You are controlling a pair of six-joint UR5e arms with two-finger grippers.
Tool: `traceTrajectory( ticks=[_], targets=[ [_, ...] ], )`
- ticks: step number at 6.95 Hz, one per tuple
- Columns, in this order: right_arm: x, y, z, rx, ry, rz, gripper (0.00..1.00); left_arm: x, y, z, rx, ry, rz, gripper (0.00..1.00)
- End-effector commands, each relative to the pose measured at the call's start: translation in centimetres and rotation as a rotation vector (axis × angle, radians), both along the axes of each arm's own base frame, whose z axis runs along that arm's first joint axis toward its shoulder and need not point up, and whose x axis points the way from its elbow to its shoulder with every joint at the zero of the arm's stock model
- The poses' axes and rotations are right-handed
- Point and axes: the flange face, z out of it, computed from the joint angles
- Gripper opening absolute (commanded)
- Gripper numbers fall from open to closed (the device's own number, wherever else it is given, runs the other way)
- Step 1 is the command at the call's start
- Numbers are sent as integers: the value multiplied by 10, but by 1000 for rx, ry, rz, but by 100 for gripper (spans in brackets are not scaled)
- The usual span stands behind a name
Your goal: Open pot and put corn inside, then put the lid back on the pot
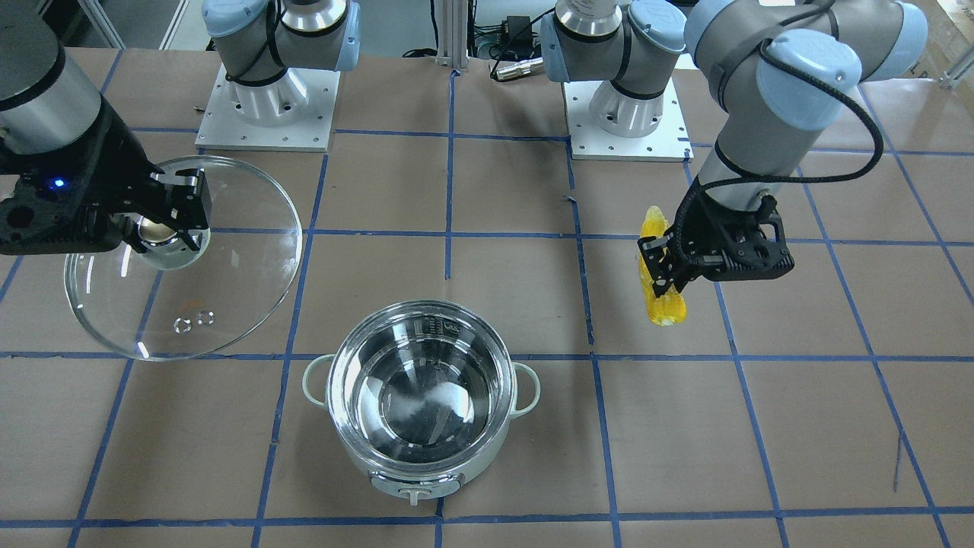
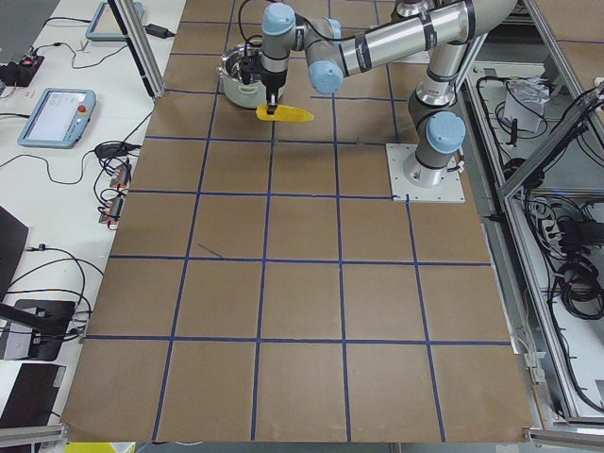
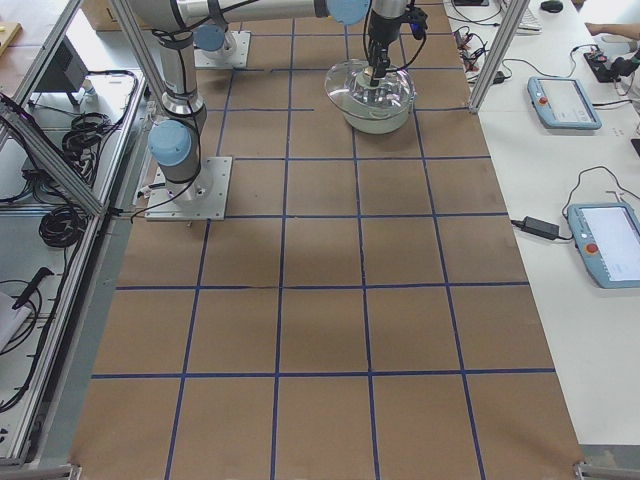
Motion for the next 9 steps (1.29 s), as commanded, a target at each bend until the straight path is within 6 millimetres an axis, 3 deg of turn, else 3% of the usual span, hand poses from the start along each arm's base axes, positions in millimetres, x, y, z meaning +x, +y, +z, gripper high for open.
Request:
traceTrajectory(
  ticks=[1,3,5,6,7,9],
  targets=[
    [1,33,-8,-5,-1,0,51,-56,-7,45,-13,33,94,3],
    [2,59,-1,-14,4,1,51,-103,-22,24,19,52,153,2],
    [2,57,-4,-26,5,2,52,-162,-43,13,18,71,185,2],
    [1,57,-4,-27,8,5,52,-192,-62,-2,17,74,186,2],
    [1,55,-5,-29,8,5,52,-210,-82,-14,20,78,198,2],
    [1,55,-5,-35,10,7,52,-227,-118,-31,18,85,209,2]
  ],
)
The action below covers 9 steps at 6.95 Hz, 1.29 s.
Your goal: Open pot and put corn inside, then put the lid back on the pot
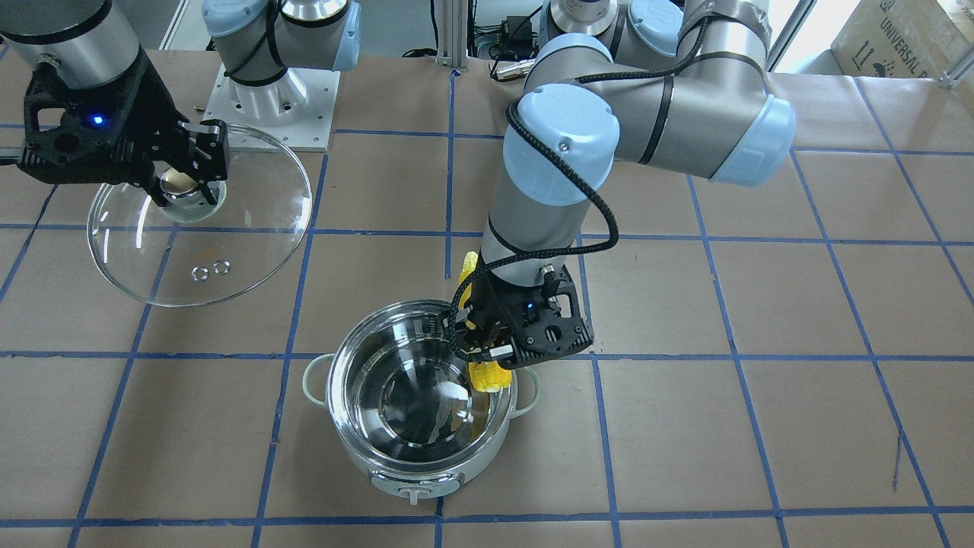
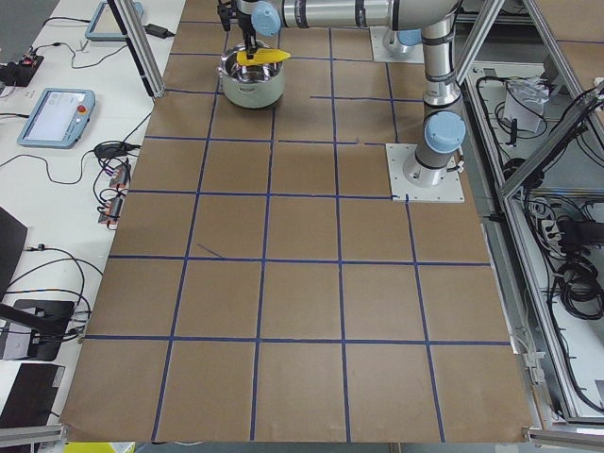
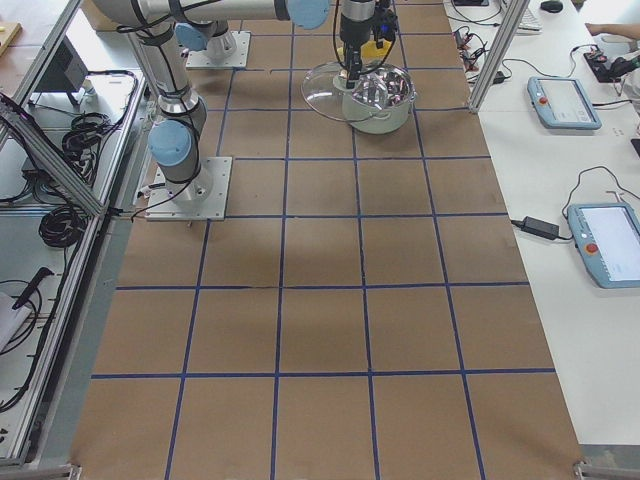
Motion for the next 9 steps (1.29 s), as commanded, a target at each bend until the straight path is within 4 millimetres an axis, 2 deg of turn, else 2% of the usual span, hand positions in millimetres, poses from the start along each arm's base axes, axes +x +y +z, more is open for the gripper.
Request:
traceTrajectory(
  ticks=[1,3,4,5,6,7,8,9],
  targets=[
    [0,-1,-1,-2,1,1,52,-25,-22,-18,3,2,5,2],
    [-1,-1,-1,-2,1,1,52,-27,-30,-32,-6,5,-3,2],
    [0,-1,0,-4,1,2,52,-36,-34,-47,-15,8,-11,15],
    [0,-2,-1,-8,1,2,52,-37,-34,-47,-17,9,-18,65],
    [-1,-3,-1,-8,1,1,52,-37,-31,-43,-21,8,-12,99],
    [-1,-3,0,-10,1,-1,52,-37,-29,-33,-30,15,-16,100],
    [0,-3,0,-10,1,1,52,-34,-29,-35,-30,12,-20,100],
    [1,-2,0,-11,1,1,52,-26,-33,-26,-53,5,-86,100]
  ],
)
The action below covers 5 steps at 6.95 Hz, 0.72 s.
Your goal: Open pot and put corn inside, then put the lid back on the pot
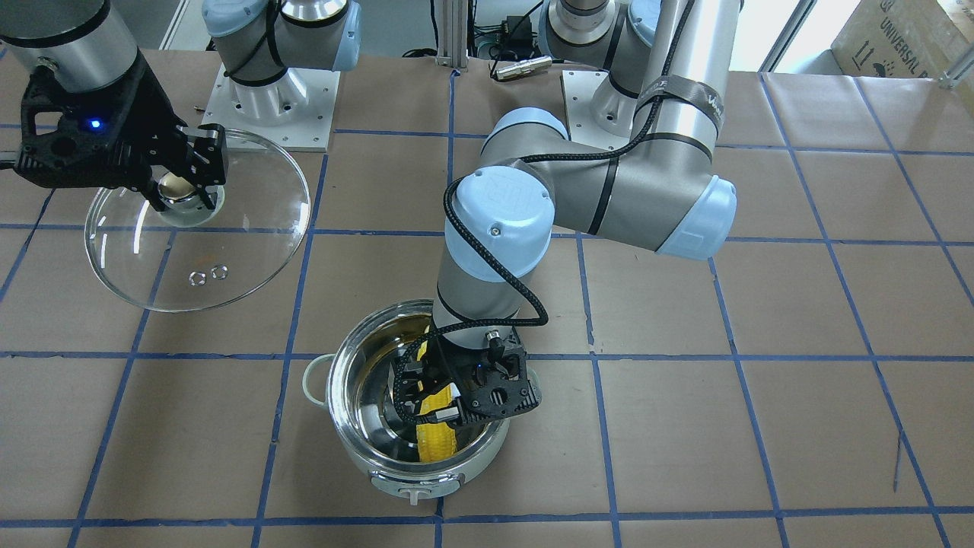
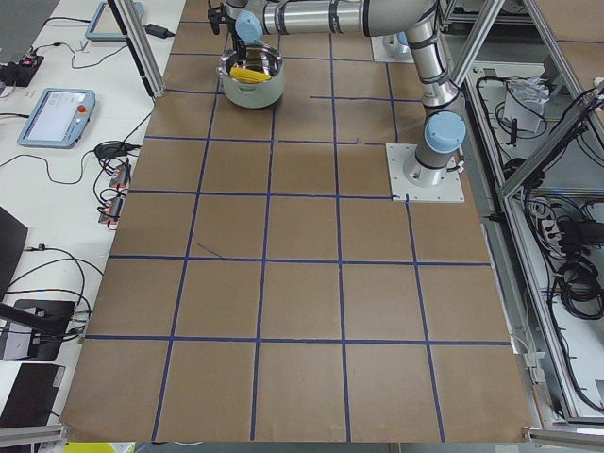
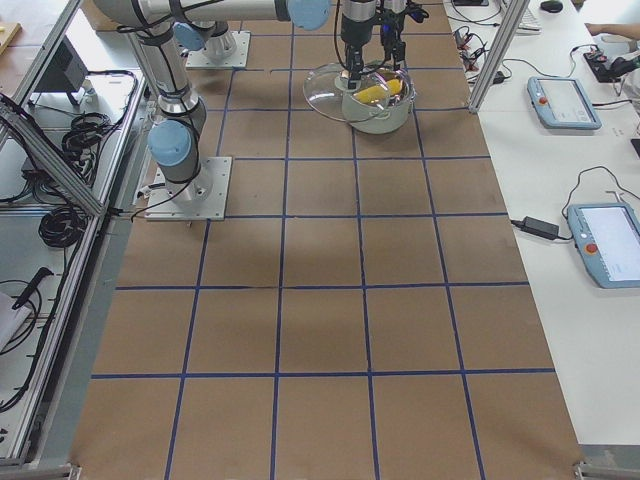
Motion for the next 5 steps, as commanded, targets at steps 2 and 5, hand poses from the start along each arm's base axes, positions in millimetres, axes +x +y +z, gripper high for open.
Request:
traceTrajectory(
  ticks=[2,5],
  targets=[
    [13,1,3,-30,-11,-42,52,48,10,41,-49,-49,-202,100],
    [90,-17,-45,-116,-9,-11,52,183,97,80,-67,13,-256,100]
  ],
)
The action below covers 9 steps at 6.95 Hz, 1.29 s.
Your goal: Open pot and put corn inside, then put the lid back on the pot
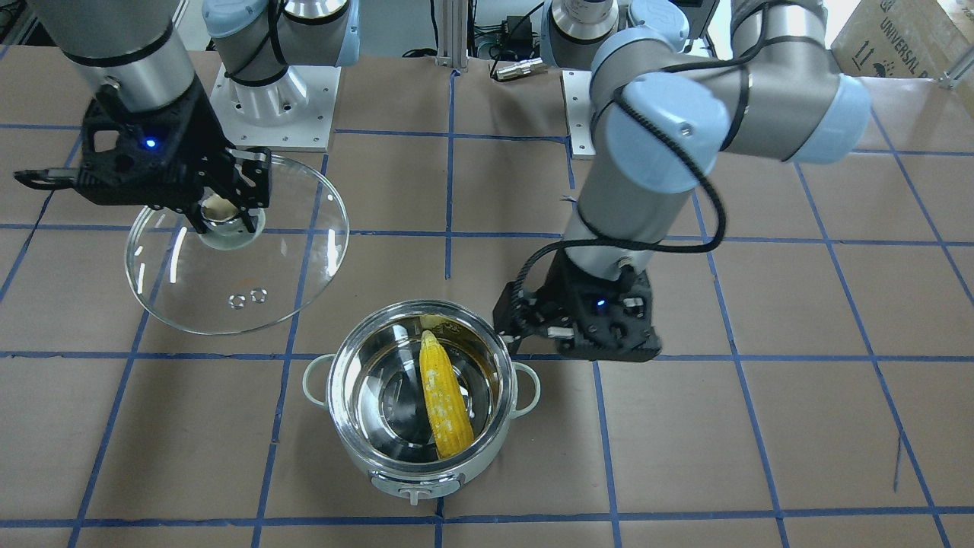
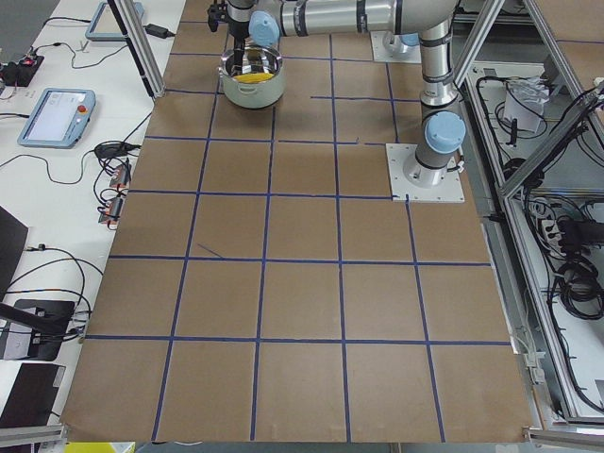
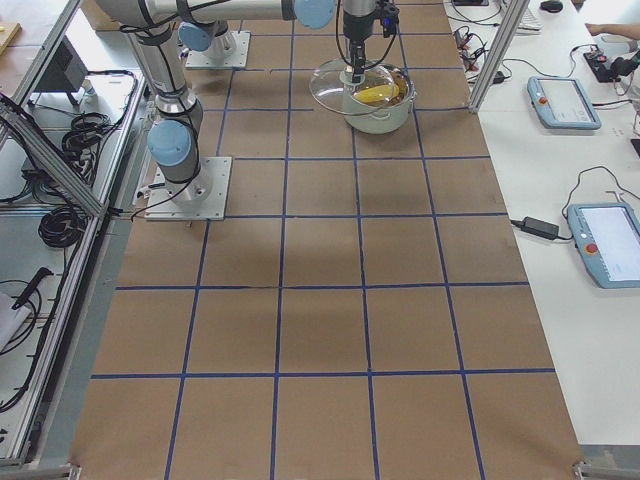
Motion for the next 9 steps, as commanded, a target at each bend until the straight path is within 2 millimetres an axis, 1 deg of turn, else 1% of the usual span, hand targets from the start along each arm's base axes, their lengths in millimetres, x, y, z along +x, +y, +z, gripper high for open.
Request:
traceTrajectory(
  ticks=[1,2,3,4,5,6,7,8,9],
  targets=[
    [64,-8,-46,-57,-5,40,52,80,72,27,24,35,72,100],
    [79,-13,-61,-53,-5,64,52,105,89,33,125,-4,116,100],
    [84,-20,-69,-46,-9,71,52,109,101,50,138,-42,117,100],
    [88,-34,-81,-75,-12,73,52,114,112,63,146,-46,102,100],
    [102,-44,-86,-99,-16,91,53,113,113,68,135,-47,96,100],
    [117,-56,-85,-110,-18,95,53,117,110,68,131,-45,101,100],
    [132,-62,-89,-113,-17,108,53,120,112,69,135,-85,102,100],
    [141,-61,-94,-108,-21,114,53,119,109,68,136,-82,101,100],
    [143,-64,-102,-95,-19,115,53,120,110,69,135,-87,102,100]
  ],
)
